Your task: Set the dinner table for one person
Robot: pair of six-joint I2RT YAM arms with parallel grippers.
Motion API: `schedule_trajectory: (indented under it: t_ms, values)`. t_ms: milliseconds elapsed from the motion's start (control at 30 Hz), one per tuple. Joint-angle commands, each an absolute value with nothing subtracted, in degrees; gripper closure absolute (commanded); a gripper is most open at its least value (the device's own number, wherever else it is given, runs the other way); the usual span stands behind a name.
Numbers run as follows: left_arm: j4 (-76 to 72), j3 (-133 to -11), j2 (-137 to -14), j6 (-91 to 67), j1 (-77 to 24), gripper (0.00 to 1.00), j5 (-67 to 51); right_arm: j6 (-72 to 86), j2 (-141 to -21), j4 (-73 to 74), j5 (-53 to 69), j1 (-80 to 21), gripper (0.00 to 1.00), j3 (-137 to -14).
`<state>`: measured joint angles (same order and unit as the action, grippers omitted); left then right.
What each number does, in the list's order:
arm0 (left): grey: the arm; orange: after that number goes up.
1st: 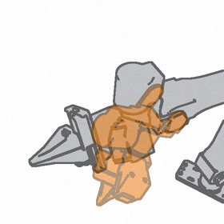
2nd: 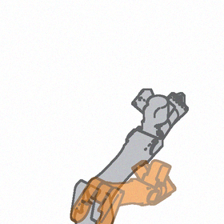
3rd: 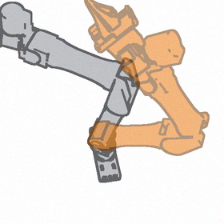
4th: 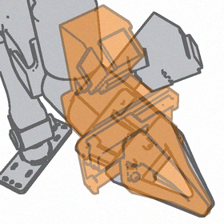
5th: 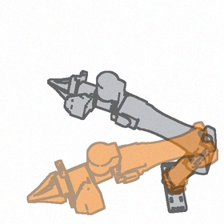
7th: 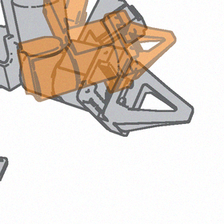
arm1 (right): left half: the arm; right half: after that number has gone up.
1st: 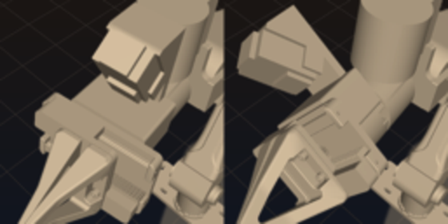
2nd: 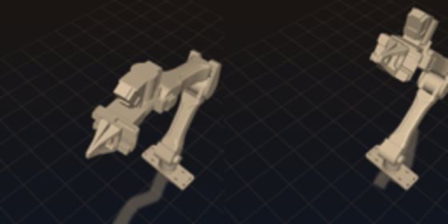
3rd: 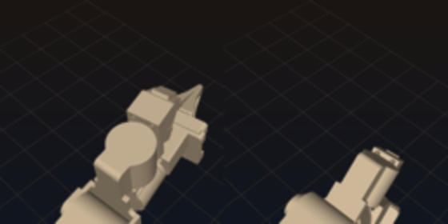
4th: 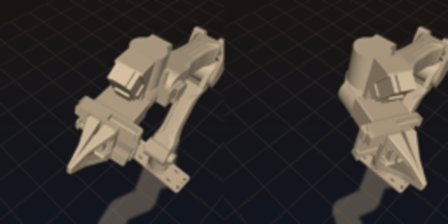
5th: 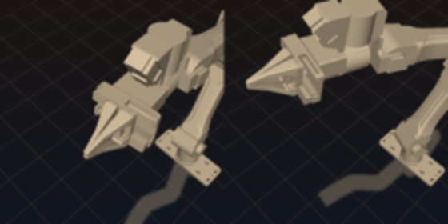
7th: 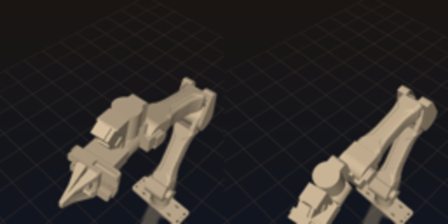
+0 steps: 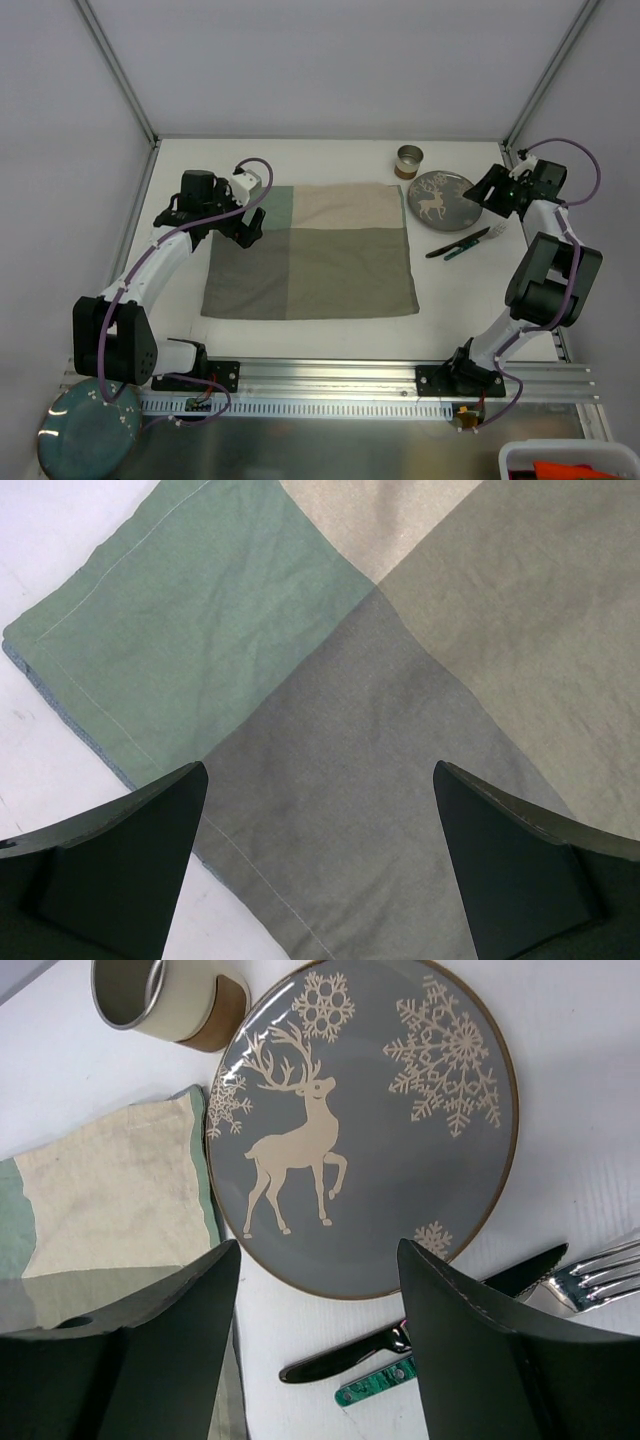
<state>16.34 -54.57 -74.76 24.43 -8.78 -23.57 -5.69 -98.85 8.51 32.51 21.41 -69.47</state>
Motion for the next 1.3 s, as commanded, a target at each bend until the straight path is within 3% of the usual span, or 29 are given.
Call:
schedule_trajectory:
  t_ms: [0, 467, 700, 900, 1267]
  values:
    - [15.5, -56.6, -75.1, 23.9, -8.4, 0.01, -25.8, -5.1, -96.2, 5.7, 30.1, 20.4, 0.32, -68.0]
    - [15.4, -56.6, -74.5, 23.6, -8.4, 0.01, -25.1, -3.4, -96.2, 6.1, 33.5, 17.6, 0.31, -69.3]
    - [15.4, -58.3, -73.0, 23.6, -8.4, 0.01, -24.3, -7.8, -95.9, 6.8, 30.2, 4.9, 0.30, -73.6]
    - [15.4, -59.1, -72.1, 24.2, -8.4, 0.01, -23.0, -19.0, -107.5, 22.2, 22.8, -2.5, 0.31, -93.8]
    - [15.4, -58.4, -73.7, 25.9, -8.4, 0.01, -20.3, -44.5, -127.3, 39.8, 11.3, -7.6, 0.30, -125.5]
